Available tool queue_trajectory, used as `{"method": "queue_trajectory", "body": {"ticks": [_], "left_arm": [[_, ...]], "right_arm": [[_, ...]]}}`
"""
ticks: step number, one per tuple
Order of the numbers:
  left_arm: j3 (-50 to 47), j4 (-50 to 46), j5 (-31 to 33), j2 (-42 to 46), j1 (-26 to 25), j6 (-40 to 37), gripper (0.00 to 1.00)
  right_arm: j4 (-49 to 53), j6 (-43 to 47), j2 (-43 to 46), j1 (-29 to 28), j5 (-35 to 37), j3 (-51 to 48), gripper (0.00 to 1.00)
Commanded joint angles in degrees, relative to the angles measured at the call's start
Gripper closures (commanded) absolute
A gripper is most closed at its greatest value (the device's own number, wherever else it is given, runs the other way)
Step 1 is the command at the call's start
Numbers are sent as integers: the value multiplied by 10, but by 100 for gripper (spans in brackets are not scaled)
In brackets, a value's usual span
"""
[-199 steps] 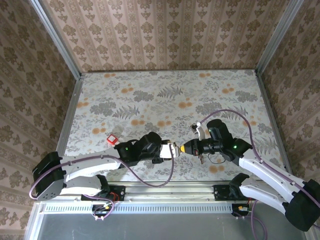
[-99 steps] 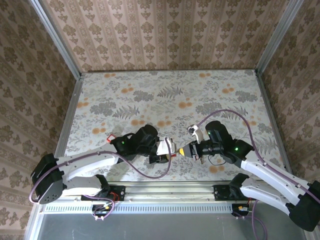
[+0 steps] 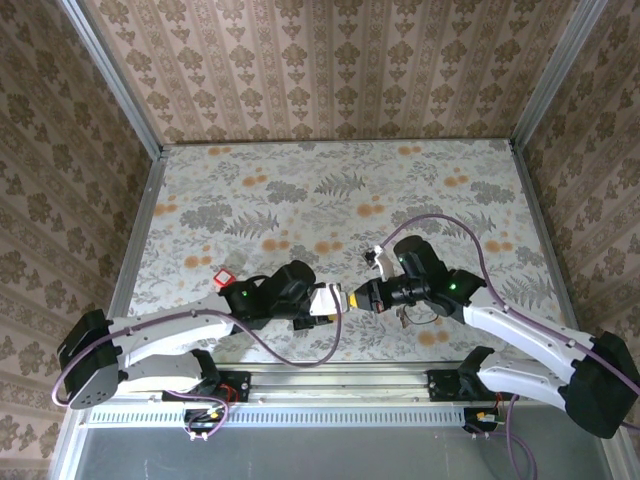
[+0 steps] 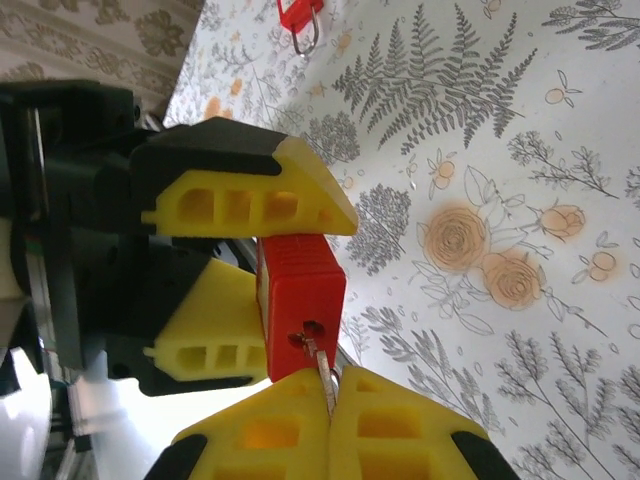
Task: Unlock with the key
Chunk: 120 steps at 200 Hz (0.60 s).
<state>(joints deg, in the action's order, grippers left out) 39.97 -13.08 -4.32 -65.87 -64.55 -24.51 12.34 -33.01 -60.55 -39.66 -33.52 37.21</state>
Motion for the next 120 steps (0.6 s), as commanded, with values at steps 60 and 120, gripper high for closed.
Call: {"method": "queue_trajectory", "body": {"ticks": [60, 120], "left_arm": [[32, 369, -120, 35, -15, 27, 100], [14, 415, 149, -50, -63, -149, 100]], "right_arm": [[2, 65, -40, -21, -89, 55, 100], [-209, -267, -59, 32, -72, -9, 100]]}}
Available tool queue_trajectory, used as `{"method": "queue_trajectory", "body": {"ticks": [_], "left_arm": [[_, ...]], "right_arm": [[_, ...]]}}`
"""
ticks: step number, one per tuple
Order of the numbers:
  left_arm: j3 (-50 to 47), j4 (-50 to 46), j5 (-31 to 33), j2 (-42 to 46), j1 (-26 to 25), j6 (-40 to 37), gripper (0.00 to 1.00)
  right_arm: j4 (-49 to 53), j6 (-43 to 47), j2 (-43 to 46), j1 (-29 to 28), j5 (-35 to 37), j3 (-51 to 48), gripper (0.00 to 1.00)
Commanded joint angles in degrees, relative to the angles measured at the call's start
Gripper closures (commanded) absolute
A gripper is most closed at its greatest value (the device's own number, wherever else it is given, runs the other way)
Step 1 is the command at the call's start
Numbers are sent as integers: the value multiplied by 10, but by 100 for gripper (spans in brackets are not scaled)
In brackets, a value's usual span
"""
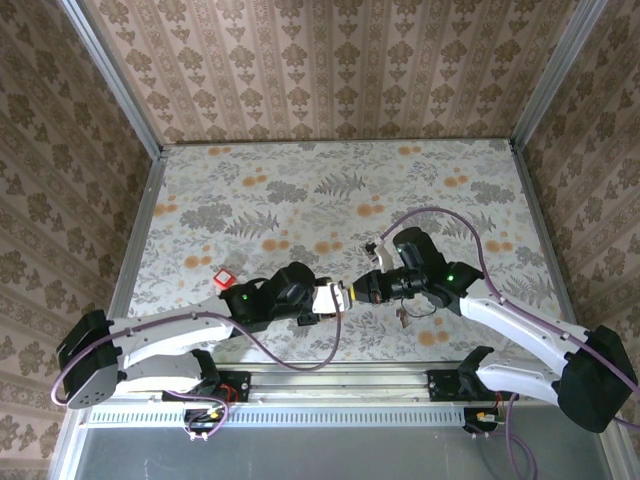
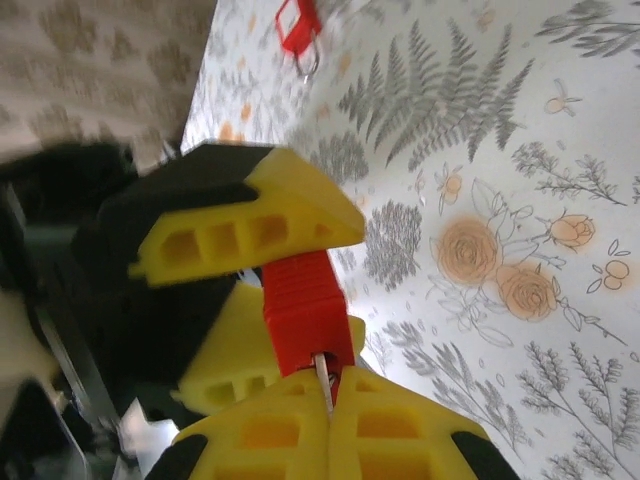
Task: Unlock with the key
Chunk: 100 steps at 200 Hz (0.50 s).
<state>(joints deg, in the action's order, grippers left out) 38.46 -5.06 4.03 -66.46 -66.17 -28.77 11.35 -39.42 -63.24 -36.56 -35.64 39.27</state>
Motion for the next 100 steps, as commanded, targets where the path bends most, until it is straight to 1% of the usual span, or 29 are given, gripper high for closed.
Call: {"method": "queue_trajectory", "body": {"ticks": [1, 20, 45, 55, 83, 100], "left_arm": [[28, 338, 67, -46, -47, -110, 100], [14, 401, 99, -88, -46, -161, 100], [12, 430, 104, -107, -46, -195, 100], [12, 436, 110, -111, -46, -200, 100], [3, 444, 109, -109, -45, -210, 100], [0, 435, 105, -103, -42, -193, 100]], "right_arm": [[-202, -209, -32, 2, -50, -29, 100], [-221, -307, -35, 23, -32, -38, 100], [-249, -423, -35, 51, -33, -63, 100], [-257, -454, -34, 61, -42, -71, 100], [-216, -476, -9, 73, -32, -75, 100], [-199, -485, -1, 74, -33, -77, 100]]}}
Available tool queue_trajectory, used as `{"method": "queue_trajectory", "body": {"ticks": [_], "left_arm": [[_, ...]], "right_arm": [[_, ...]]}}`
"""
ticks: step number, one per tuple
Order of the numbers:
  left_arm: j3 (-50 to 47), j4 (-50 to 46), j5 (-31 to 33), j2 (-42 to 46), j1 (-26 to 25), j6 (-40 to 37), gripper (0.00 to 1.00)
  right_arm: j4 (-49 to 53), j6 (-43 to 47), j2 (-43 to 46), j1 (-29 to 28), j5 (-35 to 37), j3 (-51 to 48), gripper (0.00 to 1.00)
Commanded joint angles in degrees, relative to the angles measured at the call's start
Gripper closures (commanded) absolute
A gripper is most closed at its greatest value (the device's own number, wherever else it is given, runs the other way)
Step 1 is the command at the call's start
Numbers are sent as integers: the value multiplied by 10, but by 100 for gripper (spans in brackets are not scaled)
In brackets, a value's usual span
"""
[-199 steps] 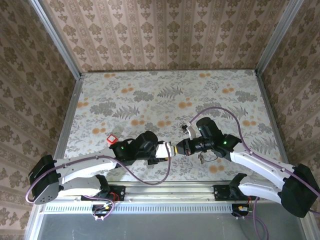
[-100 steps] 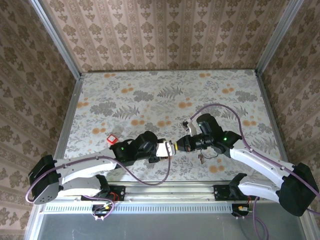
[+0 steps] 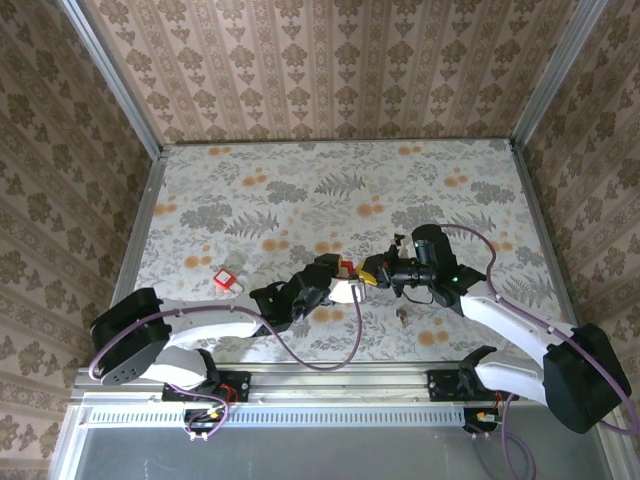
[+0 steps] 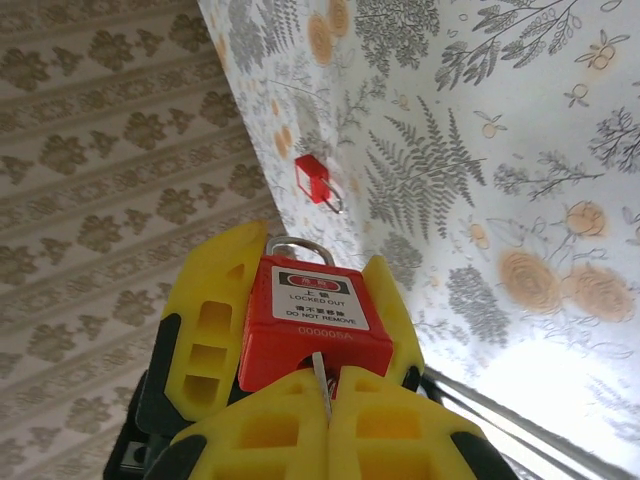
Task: Unlock with the key
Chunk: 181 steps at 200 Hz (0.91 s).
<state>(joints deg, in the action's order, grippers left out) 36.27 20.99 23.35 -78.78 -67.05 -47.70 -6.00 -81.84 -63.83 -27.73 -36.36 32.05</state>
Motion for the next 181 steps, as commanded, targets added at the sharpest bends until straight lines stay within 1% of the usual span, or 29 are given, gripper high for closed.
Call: {"method": "queue_trajectory", "body": {"ticks": [1, 12, 19, 29, 35, 36, 37, 44, 49, 64, 74, 84, 96, 120, 132, 142, 152, 181], "left_arm": [[23, 173, -89, 22, -33, -3, 100], [25, 152, -102, 33, -23, 25, 100], [28, 133, -112, 42, -16, 47, 100], [35, 96, -133, 57, -3, 82, 100], [43, 65, -148, 66, 5, 104, 100], [44, 61, -150, 67, 7, 108, 100], [44, 52, -154, 69, 9, 110, 100], [56, 9, -175, 78, 19, 137, 100], [63, -23, -193, 84, 28, 155, 100], [89, -113, -255, 91, 59, 206, 100], [103, -160, -277, 88, 73, 228, 100], [112, -194, -292, 84, 83, 246, 100], [113, -206, -309, 83, 92, 267, 100], [120, -215, -324, 80, 104, 297, 100], [128, -218, -347, 77, 113, 314, 100], [136, -219, -364, 71, 116, 324, 100], [147, -227, -378, 64, 115, 327, 100], [174, -240, -395, 43, 113, 334, 100]], "right_arm": [[-24, -60, 6, -15, -26, -5, 100], [-4, -52, 13, -12, -25, -5, 99], [25, -32, 20, -6, -24, 1, 89], [91, 16, 33, 7, -20, 17, 76], [136, 50, 44, 17, -17, 27, 68], [146, 60, 47, 21, -16, 30, 64], [146, 60, 47, 21, -16, 30, 64], [185, 95, 63, 33, -16, 41, 55], [221, 135, 77, 45, -13, 52, 49], [313, 223, 110, 77, 4, 77, 41], [350, 268, 136, 92, 21, 84, 34], [360, 296, 161, 99, 33, 80, 31], [345, 317, 190, 99, 46, 64, 30], [281, 333, 233, 99, 47, 6, 29], [228, 328, 250, 96, 33, -26, 30], [181, 324, 265, 86, 29, -49, 31], [158, 328, 273, 74, 35, -57, 32], [134, 371, 277, 33, 75, -52, 34]]}}
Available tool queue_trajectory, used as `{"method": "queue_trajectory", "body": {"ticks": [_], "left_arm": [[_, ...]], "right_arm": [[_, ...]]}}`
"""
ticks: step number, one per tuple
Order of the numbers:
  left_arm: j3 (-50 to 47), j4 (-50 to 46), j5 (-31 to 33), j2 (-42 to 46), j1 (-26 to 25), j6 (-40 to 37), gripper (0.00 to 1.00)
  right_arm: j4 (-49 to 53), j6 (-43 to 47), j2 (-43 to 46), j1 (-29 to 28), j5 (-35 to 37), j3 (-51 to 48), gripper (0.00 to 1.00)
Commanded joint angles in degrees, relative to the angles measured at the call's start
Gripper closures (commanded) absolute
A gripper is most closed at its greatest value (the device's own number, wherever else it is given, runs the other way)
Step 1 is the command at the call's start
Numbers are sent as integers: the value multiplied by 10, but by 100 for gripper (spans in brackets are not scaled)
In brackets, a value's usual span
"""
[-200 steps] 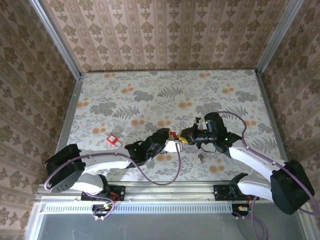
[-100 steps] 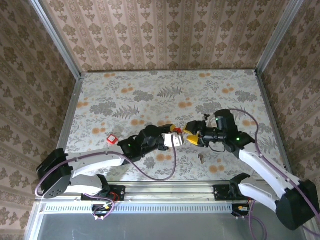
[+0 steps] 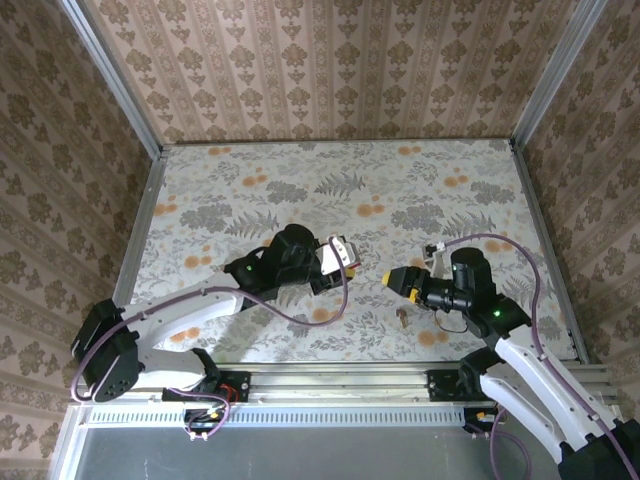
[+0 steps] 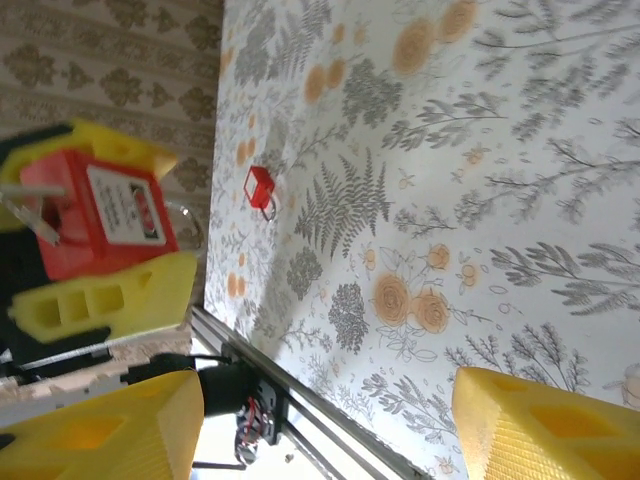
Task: Unlock with the key
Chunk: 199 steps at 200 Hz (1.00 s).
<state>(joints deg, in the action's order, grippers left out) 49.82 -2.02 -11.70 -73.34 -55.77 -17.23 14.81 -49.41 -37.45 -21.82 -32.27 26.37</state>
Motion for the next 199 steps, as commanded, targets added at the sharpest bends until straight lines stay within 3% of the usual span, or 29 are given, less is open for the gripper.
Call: {"method": "queue_trajectory", "body": {"ticks": [1, 24, 85, 199], "left_arm": [[39, -10, -45, -12, 0, 29, 100], [51, -17, -42, -27, -4, 28, 100], [65, -18, -41, -50, -11, 28, 100], [78, -13, -53, -68, -21, 26, 100]], "right_arm": [[-76, 47, 13, -27, 35, 5, 34], [-145, 37, 10, -48, 40, -8, 35], [-204, 43, -35, -94, 57, -4, 40], [-273, 23, -71, -105, 101, -27, 52]]}}
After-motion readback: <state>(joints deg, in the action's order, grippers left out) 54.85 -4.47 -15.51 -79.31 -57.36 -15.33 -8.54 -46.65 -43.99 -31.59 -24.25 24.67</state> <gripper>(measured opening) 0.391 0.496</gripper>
